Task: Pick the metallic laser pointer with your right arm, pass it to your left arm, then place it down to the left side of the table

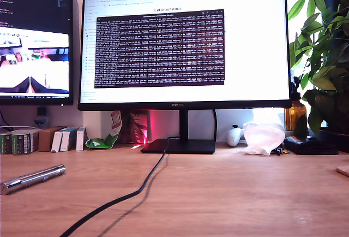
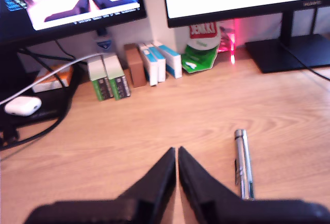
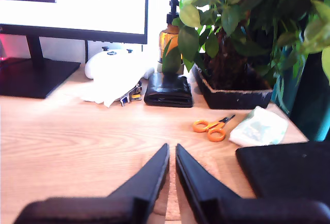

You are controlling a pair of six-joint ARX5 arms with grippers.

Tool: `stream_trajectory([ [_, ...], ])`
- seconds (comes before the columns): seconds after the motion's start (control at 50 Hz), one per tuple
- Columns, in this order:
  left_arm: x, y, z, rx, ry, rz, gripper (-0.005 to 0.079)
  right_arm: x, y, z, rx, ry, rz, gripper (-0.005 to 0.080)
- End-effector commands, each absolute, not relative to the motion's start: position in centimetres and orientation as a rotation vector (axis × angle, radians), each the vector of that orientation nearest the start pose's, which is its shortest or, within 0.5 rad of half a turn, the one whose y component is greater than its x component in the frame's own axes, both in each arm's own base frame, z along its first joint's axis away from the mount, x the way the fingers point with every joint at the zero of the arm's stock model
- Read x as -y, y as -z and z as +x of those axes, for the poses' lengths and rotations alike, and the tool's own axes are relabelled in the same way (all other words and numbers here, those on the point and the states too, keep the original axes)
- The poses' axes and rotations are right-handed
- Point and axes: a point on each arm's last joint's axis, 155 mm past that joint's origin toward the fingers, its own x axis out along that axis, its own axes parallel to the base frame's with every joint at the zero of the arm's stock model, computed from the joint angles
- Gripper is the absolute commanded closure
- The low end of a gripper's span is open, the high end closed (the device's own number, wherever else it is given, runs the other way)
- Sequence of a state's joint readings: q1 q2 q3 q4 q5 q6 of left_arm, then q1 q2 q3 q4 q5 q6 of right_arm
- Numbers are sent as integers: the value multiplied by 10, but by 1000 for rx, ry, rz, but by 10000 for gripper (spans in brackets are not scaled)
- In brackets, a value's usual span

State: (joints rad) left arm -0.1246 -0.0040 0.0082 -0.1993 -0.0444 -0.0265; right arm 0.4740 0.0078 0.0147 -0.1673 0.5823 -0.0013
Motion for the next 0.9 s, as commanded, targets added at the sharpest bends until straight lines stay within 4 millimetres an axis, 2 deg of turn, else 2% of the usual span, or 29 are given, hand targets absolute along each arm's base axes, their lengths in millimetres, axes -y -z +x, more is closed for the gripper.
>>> stream_trajectory([
  [0.0,24,-103,246,-224,77,-56,764,-13,-131,241,-134,97,-77,729],
  [0.62,27,-103,245,-226,92,-56,764,-15,-131,241,-135,87,-77,729],
  [0.68,26,-103,246,-226,87,-57,764,-10,-130,242,-136,103,-74,729],
  [0.88,10,-103,247,-224,24,-64,764,24,-130,241,-142,243,-64,729],
])
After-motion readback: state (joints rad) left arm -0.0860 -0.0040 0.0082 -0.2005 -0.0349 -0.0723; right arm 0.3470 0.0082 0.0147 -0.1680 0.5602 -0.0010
